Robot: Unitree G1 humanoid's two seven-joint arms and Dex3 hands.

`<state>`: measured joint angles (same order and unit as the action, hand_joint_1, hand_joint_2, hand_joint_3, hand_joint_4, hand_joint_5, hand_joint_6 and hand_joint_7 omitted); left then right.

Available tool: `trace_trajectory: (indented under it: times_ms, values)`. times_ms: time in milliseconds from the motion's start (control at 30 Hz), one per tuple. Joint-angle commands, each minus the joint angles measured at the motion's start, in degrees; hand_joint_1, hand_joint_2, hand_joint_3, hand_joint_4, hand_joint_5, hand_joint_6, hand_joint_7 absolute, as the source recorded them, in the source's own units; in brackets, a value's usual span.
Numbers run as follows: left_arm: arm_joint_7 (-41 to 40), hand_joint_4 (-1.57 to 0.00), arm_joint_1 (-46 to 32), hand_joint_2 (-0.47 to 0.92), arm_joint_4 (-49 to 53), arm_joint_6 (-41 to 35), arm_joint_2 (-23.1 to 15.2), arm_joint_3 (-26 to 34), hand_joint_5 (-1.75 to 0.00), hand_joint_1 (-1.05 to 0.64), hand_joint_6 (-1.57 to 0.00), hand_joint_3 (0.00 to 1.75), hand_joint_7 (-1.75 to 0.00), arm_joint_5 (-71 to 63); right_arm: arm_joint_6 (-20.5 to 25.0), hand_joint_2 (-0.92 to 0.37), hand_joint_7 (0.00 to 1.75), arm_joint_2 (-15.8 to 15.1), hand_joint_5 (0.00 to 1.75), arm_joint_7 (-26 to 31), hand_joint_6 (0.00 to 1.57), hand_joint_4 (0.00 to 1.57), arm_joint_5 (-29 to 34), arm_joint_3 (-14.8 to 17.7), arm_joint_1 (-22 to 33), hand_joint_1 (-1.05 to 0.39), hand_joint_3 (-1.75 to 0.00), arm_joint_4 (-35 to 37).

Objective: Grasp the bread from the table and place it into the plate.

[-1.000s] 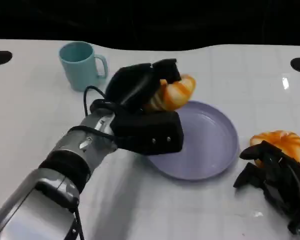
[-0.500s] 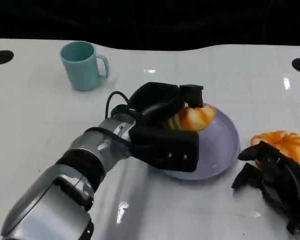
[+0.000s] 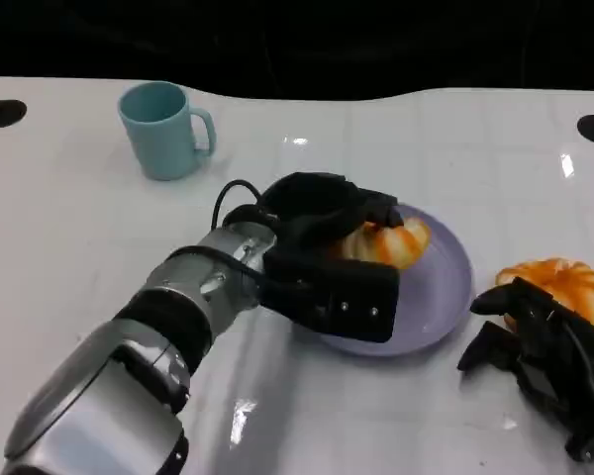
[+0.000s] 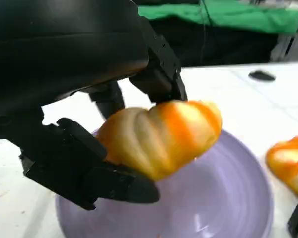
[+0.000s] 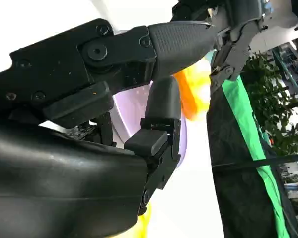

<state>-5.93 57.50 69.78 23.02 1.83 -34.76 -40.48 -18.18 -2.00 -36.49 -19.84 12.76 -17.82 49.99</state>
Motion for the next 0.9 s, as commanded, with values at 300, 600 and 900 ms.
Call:
trace_trajectory:
  times_ms: [300, 600, 900]
  values:
    - [-0.3, 0.00, 1.9, 0.92, -1.2, -1.1, -1.5, -1.3, -0.46, -0.88, -0.21, 0.69, -0.10, -2.0, 0.3, -0.92, 1.29, 0.2, 1.57, 1.2, 0.59, 0.66, 0.4, 0.3, 1.7, -0.55, -0.25, -0.1]
    - [-1.8, -0.02, 1.5, 0.92, -1.9, -0.8, -1.9, -0.4, -0.61, -0.91, -0.31, 0.69, -0.14, -1.5, -0.4, -0.92, 1.29, 0.0, 1.57, 0.9, 0.59, 0.68, 0.4, 0.4, 1.4, -0.55, -0.25, 0.6]
    - [-3.3, 0.00, -0.8, 0.92, -5.1, 2.5, -5.3, 3.1, -0.87, -0.87, -0.36, 0.61, -0.20, 1.3, -0.6, -0.92, 1.29, -0.2, 1.57, 1.4, 0.60, 0.69, 0.9, 0.2, 1.6, -0.55, -0.25, 0.5]
